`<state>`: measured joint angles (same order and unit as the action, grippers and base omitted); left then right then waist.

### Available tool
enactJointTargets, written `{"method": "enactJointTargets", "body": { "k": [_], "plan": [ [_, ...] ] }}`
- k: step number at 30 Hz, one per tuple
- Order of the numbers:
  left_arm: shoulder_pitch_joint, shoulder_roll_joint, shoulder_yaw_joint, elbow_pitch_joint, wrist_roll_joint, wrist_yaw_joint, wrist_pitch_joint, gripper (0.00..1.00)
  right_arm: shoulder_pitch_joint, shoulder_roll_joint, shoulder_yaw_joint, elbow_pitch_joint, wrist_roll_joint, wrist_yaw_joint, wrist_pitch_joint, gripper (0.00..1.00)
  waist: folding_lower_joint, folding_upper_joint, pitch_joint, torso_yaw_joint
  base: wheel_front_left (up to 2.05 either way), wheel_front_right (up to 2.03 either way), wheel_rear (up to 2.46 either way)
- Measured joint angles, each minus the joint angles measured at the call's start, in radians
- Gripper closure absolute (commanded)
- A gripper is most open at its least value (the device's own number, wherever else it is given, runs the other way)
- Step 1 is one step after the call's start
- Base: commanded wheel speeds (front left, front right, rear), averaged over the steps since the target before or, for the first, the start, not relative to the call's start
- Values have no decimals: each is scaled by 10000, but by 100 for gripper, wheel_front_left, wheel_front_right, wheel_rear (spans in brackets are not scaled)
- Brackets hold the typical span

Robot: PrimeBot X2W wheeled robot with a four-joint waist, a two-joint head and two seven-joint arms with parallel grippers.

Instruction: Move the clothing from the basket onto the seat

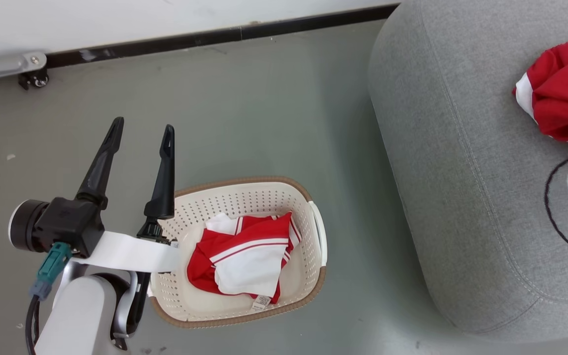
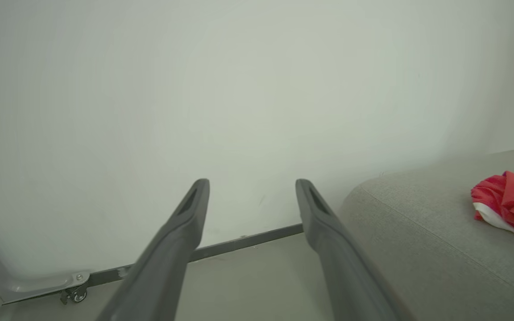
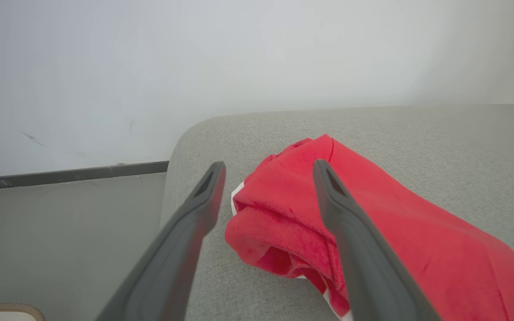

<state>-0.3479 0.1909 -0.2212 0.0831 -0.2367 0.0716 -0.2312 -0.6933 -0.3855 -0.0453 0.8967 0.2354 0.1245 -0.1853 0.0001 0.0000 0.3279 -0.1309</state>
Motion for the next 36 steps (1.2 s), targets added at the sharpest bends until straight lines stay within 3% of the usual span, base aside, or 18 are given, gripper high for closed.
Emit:
{"method": "enactJointTargets", "body": {
  "k": [10,16,36],
  "plan": [
    [252,-36,270,458,-69,165,-86,0,382,244,435,-930,222,0,-376,0,0,0,-515,176,0,0,0],
    [516,-127,422,752,-134,290,-157,0,673,706,692,-1814,291,0,-516,0,0,0,-1001,358,0,0,0],
    [1474,-481,481,1452,-178,443,-215,0,2467,1739,1223,-3129,445,0,-583,0,0,0,-2454,931,0,0,0]
  ]
}}
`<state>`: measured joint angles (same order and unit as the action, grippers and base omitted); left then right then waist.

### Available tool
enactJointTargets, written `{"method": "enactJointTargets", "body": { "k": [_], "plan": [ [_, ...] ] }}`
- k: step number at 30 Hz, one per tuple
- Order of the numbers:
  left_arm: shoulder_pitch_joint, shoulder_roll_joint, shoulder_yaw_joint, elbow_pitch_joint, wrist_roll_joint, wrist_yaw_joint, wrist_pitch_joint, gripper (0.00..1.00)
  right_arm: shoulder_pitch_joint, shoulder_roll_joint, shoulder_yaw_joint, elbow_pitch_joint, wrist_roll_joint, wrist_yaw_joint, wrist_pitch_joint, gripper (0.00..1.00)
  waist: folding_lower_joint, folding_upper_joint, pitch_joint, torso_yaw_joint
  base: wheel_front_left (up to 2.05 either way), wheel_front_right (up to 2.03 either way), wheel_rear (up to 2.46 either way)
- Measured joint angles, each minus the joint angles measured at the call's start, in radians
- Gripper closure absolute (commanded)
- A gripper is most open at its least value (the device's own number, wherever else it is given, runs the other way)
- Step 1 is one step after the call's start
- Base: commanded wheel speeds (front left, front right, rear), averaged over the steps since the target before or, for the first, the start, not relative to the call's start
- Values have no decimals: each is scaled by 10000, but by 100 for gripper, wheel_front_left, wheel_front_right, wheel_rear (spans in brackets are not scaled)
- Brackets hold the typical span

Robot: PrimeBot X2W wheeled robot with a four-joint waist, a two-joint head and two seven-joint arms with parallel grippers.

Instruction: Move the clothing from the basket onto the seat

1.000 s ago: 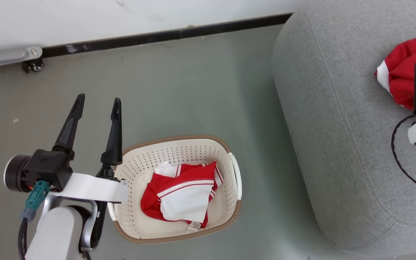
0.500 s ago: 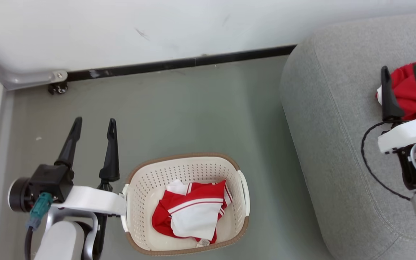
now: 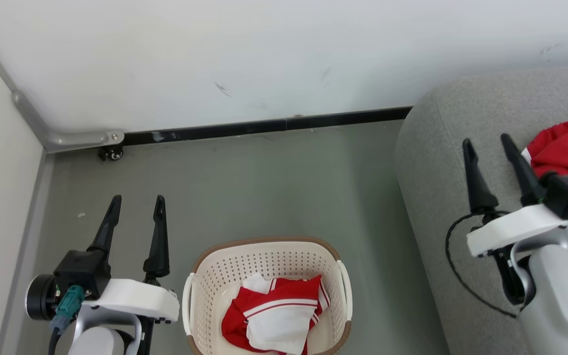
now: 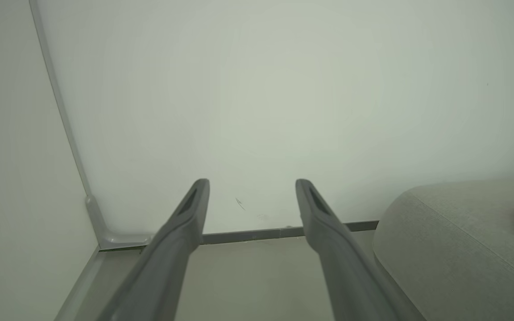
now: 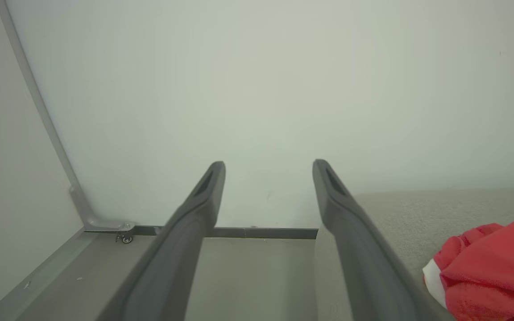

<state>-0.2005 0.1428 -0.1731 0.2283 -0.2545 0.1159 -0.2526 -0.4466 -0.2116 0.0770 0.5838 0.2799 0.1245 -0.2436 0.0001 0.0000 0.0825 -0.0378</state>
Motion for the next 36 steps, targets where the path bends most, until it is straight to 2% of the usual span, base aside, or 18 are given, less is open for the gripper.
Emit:
{"method": "enactJointTargets", "body": {
  "k": [20,36],
  "plan": [
    [876,-144,-46,242,2,0,0,0,2360,1187,251,-1283,-412,0,67,0,-1,0,-1112,222,0,0,0],
    [1409,-148,2,249,36,140,0,0,3687,1478,178,-2234,-570,0,512,0,0,0,-1339,-75,0,0,0]
  ]
}}
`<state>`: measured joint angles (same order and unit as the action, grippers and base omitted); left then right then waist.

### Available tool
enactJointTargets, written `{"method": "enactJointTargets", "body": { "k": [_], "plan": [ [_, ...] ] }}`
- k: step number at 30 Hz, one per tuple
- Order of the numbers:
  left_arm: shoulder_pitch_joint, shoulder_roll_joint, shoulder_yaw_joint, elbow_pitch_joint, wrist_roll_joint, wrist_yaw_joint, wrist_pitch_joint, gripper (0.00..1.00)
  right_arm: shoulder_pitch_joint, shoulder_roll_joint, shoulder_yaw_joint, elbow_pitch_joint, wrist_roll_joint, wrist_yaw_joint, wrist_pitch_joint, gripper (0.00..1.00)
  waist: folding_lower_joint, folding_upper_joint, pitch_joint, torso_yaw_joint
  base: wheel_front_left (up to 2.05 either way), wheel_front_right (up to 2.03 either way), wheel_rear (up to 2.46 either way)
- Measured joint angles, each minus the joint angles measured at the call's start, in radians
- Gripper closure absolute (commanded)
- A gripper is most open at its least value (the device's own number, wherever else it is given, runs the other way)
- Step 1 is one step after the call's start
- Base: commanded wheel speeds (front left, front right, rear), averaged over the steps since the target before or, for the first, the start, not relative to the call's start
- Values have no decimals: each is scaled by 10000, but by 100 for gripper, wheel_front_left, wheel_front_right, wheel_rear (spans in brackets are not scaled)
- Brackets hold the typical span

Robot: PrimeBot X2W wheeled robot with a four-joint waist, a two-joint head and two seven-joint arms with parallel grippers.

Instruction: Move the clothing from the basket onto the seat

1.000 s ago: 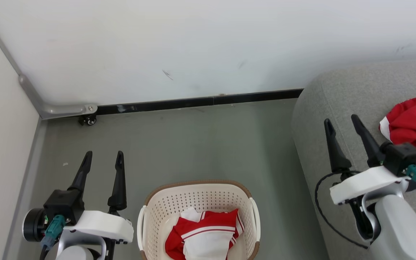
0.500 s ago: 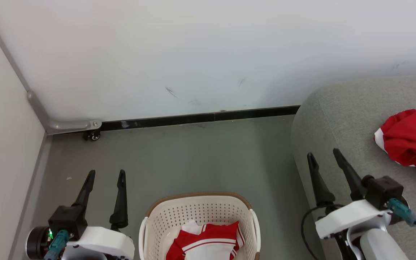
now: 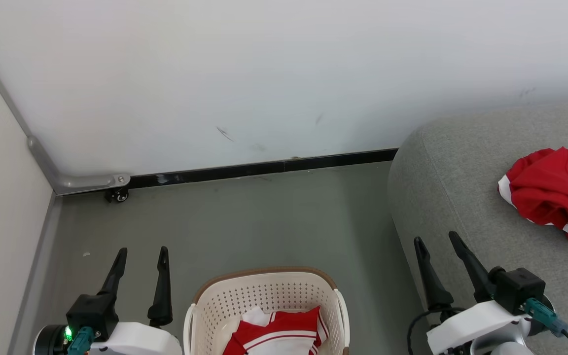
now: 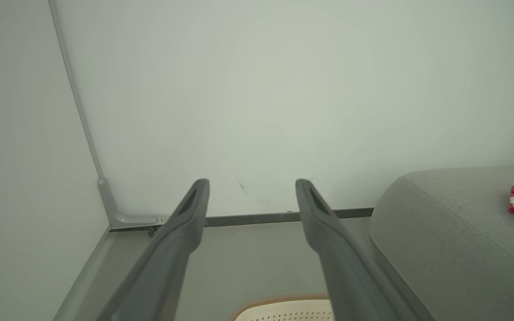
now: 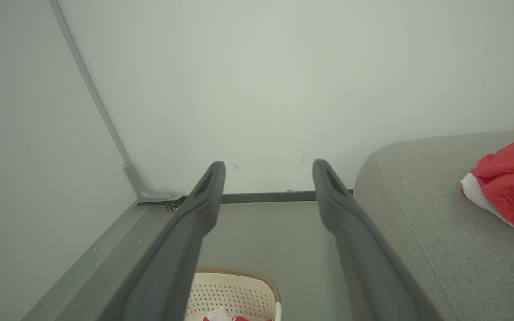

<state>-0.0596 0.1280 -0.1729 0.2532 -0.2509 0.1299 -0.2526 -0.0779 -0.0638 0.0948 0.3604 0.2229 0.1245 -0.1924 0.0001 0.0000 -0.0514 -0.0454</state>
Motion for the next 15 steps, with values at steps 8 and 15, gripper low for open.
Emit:
{"method": "enactJointTargets", "body": {
  "k": [8,15],
  "plan": [
    [182,2,8,-15,84,23,0,0,316,65,-173,-449,-140,0,176,0,0,0,5,-46,0,0,0],
    [200,0,15,-50,88,33,0,0,586,113,-33,-750,-155,0,428,0,-1,0,42,-16,0,0,0]
  ]
}}
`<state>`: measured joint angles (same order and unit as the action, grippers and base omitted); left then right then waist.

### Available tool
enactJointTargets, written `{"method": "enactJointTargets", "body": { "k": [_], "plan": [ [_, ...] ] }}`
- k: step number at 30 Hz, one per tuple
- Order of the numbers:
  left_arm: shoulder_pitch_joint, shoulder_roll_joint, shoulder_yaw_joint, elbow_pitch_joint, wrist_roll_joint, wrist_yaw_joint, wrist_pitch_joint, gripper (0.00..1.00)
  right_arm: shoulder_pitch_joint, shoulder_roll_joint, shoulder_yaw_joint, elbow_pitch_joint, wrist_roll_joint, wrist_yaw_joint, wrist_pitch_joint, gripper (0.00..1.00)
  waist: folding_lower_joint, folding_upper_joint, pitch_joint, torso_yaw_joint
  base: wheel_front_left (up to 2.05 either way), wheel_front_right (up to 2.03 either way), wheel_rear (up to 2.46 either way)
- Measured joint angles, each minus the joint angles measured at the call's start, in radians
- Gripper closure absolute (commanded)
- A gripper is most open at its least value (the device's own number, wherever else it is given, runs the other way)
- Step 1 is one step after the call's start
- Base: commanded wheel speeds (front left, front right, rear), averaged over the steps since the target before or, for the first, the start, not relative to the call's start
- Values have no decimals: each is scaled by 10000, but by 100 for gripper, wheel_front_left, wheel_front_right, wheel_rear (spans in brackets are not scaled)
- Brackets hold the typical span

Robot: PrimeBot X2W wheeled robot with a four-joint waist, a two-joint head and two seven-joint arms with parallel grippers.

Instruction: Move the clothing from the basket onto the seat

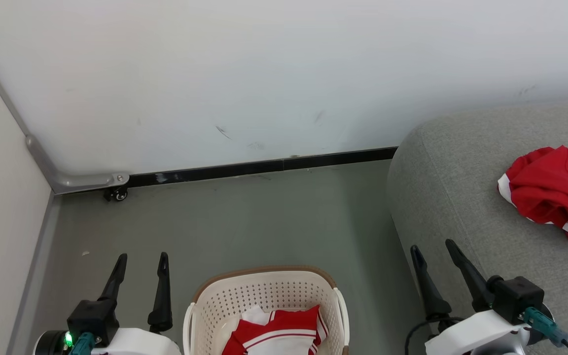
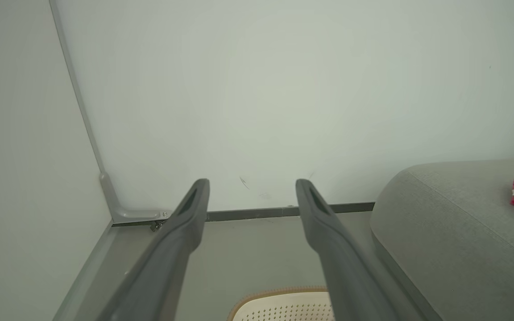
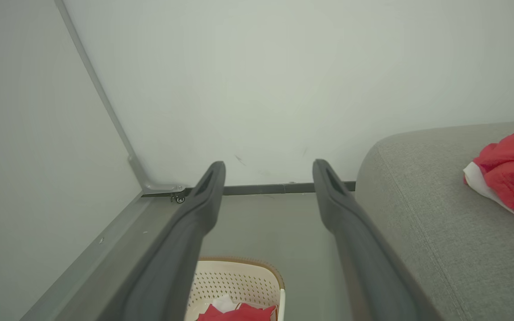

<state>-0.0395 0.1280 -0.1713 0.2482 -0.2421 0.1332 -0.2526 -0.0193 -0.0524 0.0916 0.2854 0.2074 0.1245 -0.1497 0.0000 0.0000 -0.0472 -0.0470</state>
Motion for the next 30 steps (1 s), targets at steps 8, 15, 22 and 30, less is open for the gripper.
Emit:
{"method": "enactJointTargets", "body": {
  "k": [8,15,22,30],
  "plan": [
    [143,-4,15,-65,17,2,2,0,120,6,25,-412,-75,0,150,0,0,0,78,62,0,0,0],
    [155,-6,35,-88,67,2,2,0,234,10,44,-665,-19,0,274,0,1,0,136,104,0,0,0],
    [155,-8,50,-128,84,2,0,0,425,12,90,-901,65,0,355,0,1,0,194,131,0,0,0],
    [155,-21,50,-151,92,2,0,0,444,12,88,-1200,84,0,443,0,0,0,277,154,0,0,0]
  ]
}}
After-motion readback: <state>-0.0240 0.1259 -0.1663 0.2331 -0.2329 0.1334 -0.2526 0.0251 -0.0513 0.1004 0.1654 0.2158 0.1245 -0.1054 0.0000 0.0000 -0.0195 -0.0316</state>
